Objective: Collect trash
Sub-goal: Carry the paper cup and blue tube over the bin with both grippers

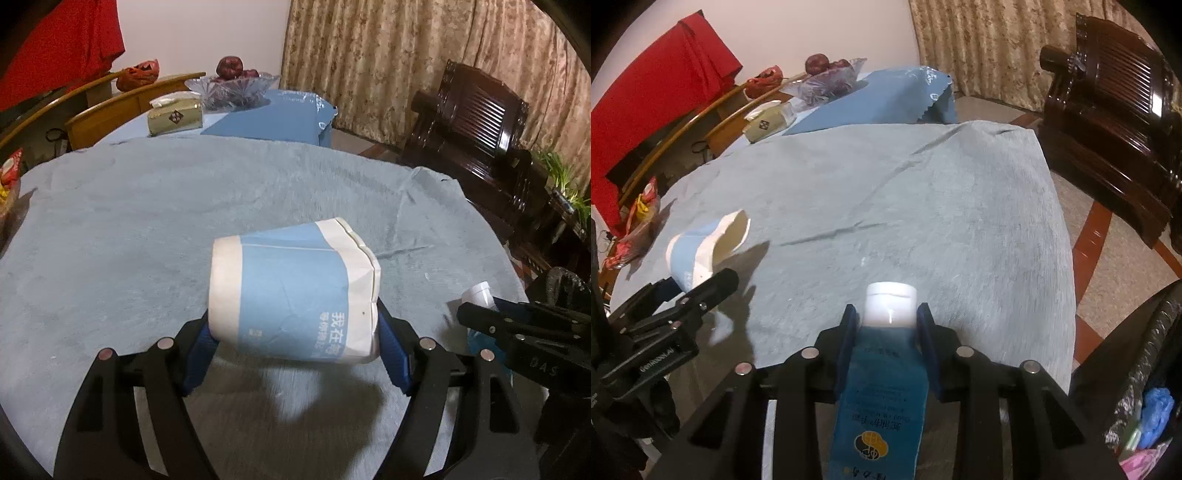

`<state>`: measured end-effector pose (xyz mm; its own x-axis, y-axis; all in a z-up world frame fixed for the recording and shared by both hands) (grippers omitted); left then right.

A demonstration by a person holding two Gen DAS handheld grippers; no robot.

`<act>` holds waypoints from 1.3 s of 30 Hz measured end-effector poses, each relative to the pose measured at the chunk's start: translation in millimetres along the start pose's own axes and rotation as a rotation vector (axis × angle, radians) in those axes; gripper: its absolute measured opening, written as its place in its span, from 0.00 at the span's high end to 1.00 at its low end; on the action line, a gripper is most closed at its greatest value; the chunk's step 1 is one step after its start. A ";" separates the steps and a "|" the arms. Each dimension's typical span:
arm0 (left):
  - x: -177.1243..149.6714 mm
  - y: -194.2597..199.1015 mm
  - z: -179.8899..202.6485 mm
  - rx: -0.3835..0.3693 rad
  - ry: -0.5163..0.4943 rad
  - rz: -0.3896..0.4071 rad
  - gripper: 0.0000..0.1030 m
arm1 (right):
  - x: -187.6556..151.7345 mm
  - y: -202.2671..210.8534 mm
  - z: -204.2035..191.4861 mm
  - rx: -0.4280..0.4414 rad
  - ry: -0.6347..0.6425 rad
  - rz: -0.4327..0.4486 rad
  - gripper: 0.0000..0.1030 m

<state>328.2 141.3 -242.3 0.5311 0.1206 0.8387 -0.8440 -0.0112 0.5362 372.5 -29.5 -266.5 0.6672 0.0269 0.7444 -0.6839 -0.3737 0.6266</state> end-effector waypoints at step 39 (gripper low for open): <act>10.7 140.0 55.1 -0.053 -0.059 0.119 0.28 | -5.5 153.6 -21.9 0.125 -0.016 0.126 0.68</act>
<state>219.7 86.3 -153.0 0.4295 0.0624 0.9009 -0.9030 0.0310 0.4284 257.3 -66.7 -169.3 0.5834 -0.0417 0.8111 -0.7214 -0.4854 0.4940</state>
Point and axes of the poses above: each gripper's, at about its wrist camera, not at the fingertips, and y roughly against the way its jaws point, z to its right, x to its top, the point moved 6 cm from there along -y, roughly the way its jaws point, and after that the axes turned 13 degrees about z, right-handed, at the moved point
